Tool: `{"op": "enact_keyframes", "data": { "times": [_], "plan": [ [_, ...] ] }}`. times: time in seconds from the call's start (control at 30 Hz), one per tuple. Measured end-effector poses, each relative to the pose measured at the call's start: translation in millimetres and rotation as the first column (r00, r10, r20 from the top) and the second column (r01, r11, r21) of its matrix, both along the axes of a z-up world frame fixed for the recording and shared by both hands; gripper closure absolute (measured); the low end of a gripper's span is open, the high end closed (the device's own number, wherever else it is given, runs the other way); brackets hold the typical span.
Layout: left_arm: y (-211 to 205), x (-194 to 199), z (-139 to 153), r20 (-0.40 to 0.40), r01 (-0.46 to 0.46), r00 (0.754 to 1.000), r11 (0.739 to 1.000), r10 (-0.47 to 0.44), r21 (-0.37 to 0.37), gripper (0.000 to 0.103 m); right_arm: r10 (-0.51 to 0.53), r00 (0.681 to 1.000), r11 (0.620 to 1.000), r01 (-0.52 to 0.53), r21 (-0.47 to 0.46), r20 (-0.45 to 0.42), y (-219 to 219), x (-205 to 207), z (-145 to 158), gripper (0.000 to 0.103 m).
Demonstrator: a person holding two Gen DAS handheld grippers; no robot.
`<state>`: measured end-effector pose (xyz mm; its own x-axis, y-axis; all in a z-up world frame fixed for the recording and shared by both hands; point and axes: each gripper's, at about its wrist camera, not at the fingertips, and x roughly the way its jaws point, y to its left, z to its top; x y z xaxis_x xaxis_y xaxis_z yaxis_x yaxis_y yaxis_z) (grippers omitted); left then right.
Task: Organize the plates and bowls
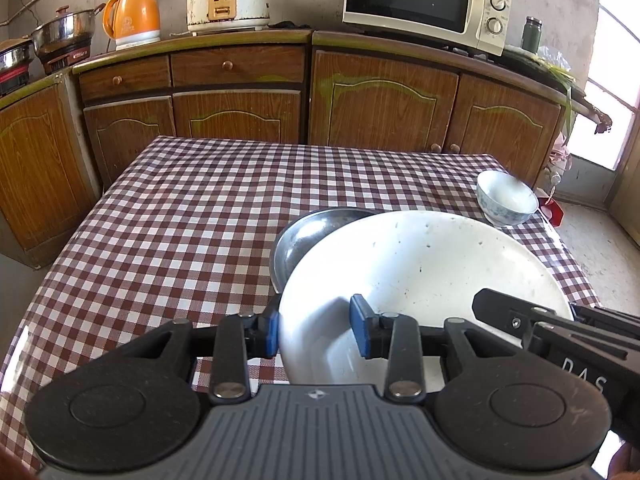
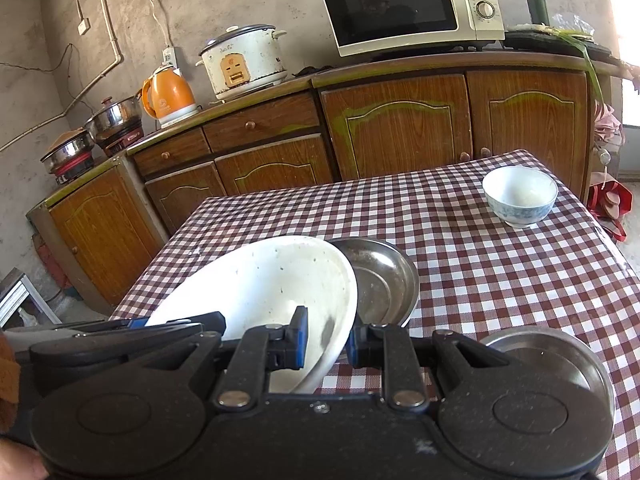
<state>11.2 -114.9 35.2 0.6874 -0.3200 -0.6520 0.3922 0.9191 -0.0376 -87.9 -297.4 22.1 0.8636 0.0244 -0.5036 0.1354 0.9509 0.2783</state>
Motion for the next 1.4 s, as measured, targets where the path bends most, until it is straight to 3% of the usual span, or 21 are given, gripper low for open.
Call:
{"op": "enact_keyframes", "data": {
  "times": [1.4],
  "plan": [
    [-8, -10, -10, -0.028, 0.029, 0.999, 1.0, -0.028, 0.002, 0.067, -0.026, 1.0, 1.0, 0.026, 0.014, -0.012, -3, -22, -8, 0.078]
  ]
}}
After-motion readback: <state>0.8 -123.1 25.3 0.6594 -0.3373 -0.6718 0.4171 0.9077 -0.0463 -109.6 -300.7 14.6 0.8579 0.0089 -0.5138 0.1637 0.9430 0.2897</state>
